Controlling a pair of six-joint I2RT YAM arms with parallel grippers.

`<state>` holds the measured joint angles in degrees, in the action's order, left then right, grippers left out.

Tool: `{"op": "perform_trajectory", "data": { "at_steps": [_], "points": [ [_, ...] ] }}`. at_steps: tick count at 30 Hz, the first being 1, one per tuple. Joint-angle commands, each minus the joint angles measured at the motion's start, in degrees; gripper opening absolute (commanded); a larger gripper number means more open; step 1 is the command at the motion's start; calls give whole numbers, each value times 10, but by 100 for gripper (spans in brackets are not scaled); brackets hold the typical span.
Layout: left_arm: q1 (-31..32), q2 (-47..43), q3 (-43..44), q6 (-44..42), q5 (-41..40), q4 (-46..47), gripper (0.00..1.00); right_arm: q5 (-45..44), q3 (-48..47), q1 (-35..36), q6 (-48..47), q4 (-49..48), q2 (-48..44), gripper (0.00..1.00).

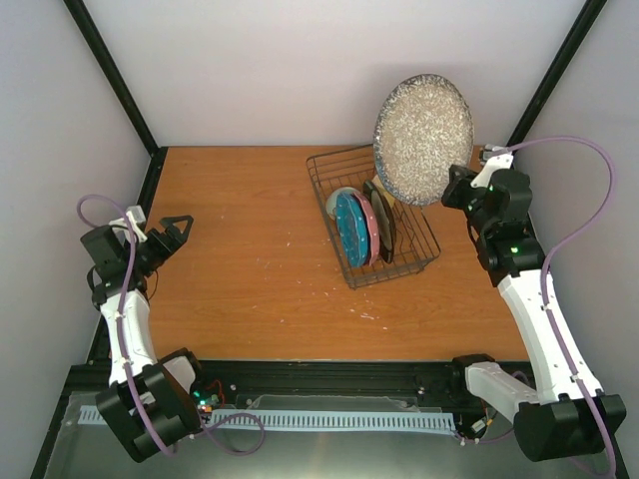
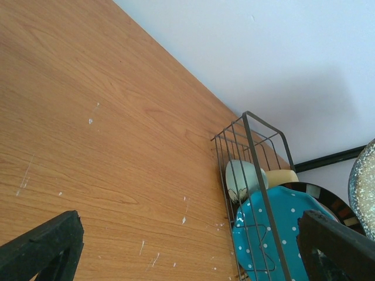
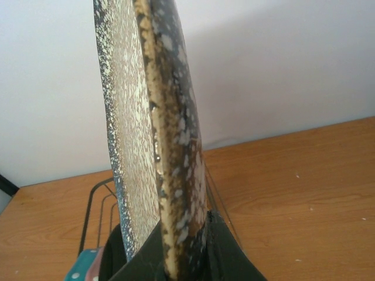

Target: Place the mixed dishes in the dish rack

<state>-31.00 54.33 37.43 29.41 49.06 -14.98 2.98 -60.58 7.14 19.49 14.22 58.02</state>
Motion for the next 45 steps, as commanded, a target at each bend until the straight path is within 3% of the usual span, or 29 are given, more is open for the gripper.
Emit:
{"op": "perform_trajectory", "data": {
  "at_steps": [1,15,22,45],
  "points": [
    [1,-1,-2,-13,-4,17,100,-19,-25,-6,-7,-157,-47,3],
    [1,4,-8,-20,-9,15,100,-138,29,-11,-169,-96,-106,3],
    [1,5,2,-25,-11,7,100,-123,76,-10,-177,-81,-137,3],
    [1,-12,-9,-31,-10,1,100,-89,109,-9,-140,-21,-179,3]
  ]
}}
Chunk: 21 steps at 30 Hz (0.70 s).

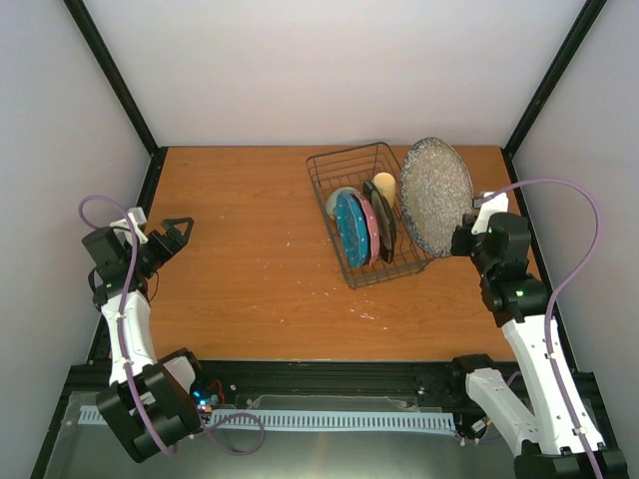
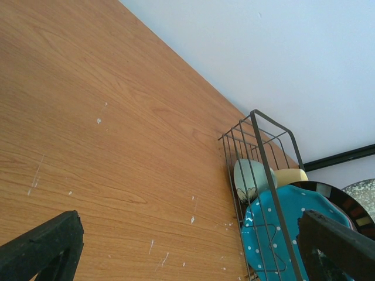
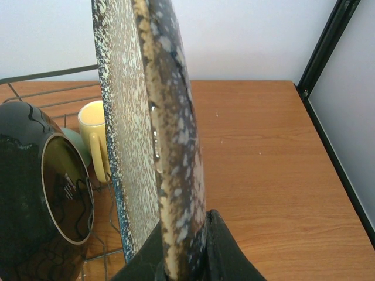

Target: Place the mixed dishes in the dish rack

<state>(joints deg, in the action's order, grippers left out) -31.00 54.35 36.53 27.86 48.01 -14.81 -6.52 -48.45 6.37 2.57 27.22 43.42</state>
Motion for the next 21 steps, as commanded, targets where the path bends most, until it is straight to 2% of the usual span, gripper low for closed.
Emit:
{"op": "perform_trajectory", "data": {
  "at_steps": [1,5,11,21],
  "points": [
    [1,-13,1,-16,-1,-1,100,4,-10,-1,30,-152,-33,3],
    [1,-12,1,-17,-4,-2,100,8,-2,1,36,-160,-24,3],
    [1,-13,2,-23,-12,-5,100,-32,10,50,12,-161,-4,3],
    [1,-9,1,-30,-14,-4,100,-174,10,180,-57,-147,19,3]
  ]
}}
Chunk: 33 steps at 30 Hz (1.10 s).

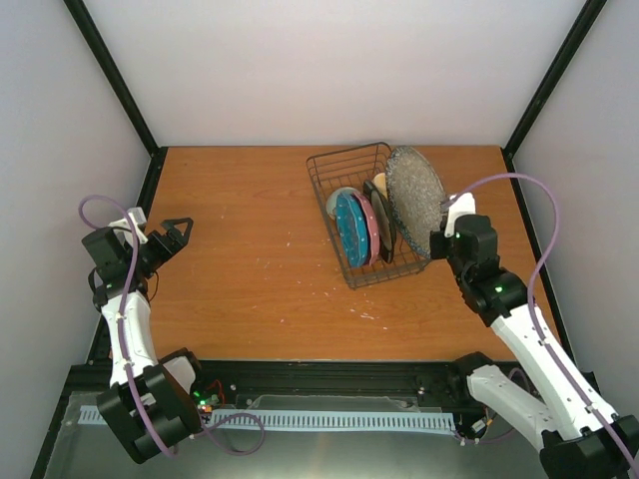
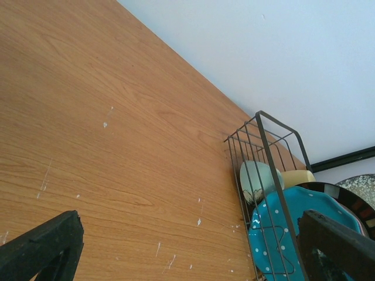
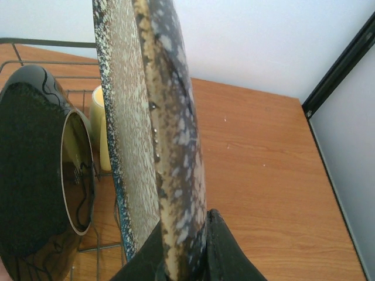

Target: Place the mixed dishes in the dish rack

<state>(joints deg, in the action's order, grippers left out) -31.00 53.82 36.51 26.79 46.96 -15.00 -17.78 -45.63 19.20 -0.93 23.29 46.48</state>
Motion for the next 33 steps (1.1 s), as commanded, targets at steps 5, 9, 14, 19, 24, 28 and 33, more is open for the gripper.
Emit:
{"op": "perform_trajectory", "data": {
  "at_steps": [5,9,14,19,24,28,33],
  "points": [
    [1,1,0,-23,-2,0,100,-131,-7,105,-18,-94,-4,3],
    [1,0,-2,-25,-4,-1,100,-154,11,114,12,-83,-7,3],
    [1,3,-2,-26,-3,-1,100,-172,17,116,55,-61,-1,3],
    [1,-1,-3,-24,-6,0,100,-247,11,145,86,-32,9,3],
    [1,-1,-3,-25,-6,0,100,-344,15,213,68,-39,32,3],
    [1,0,-1,-28,-8,-4,100,-366,24,246,74,-47,47,3],
    [1,0,1,-34,-12,-8,100,-368,37,250,88,-37,47,3]
  ]
}}
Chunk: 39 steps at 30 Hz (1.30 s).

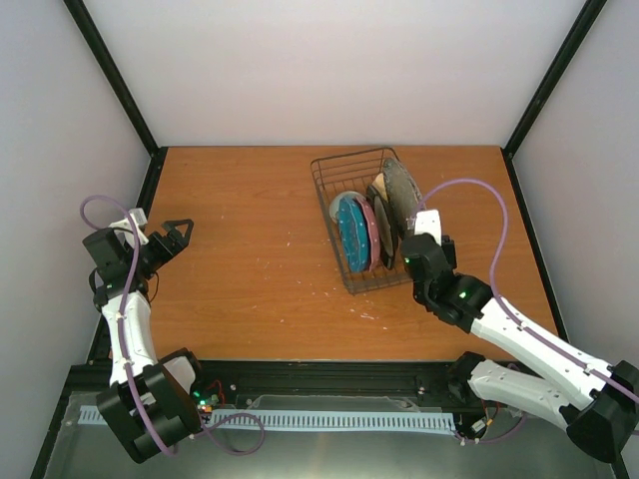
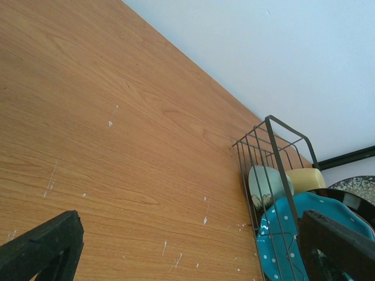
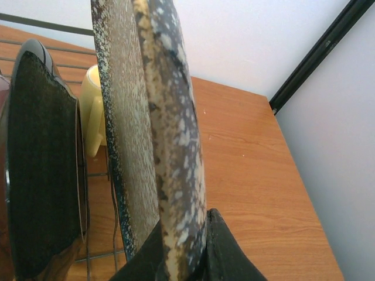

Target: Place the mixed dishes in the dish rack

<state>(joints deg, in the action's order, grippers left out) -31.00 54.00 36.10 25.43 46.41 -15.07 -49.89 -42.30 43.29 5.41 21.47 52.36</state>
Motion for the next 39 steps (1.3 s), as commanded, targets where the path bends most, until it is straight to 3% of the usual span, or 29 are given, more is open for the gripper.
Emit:
{"op": "perform_trajectory", "data": {
  "at_steps": [1,10,18,24,30,32,39],
  "points": [
    [1,-1,5,-20,-6,-6,100,-48,6,10,27,-15,-13,3],
    [1,1,1,-17,-4,0,100,-31,13,9,127,79,-4,3],
    [1,1,1,-15,-4,1,100,-11,13,10,157,87,9,8],
    [1,1,2,-15,-4,1,100,-1,6,9,154,70,11,32],
    [1,4,6,-17,-5,2,100,-8,-11,10,142,64,14,47],
    [1,5,8,-16,-6,2,100,-11,-16,9,136,59,8,61],
    [1,8,16,-15,-7,1,100,-41,-39,9,102,43,-27,66]
  ]
}}
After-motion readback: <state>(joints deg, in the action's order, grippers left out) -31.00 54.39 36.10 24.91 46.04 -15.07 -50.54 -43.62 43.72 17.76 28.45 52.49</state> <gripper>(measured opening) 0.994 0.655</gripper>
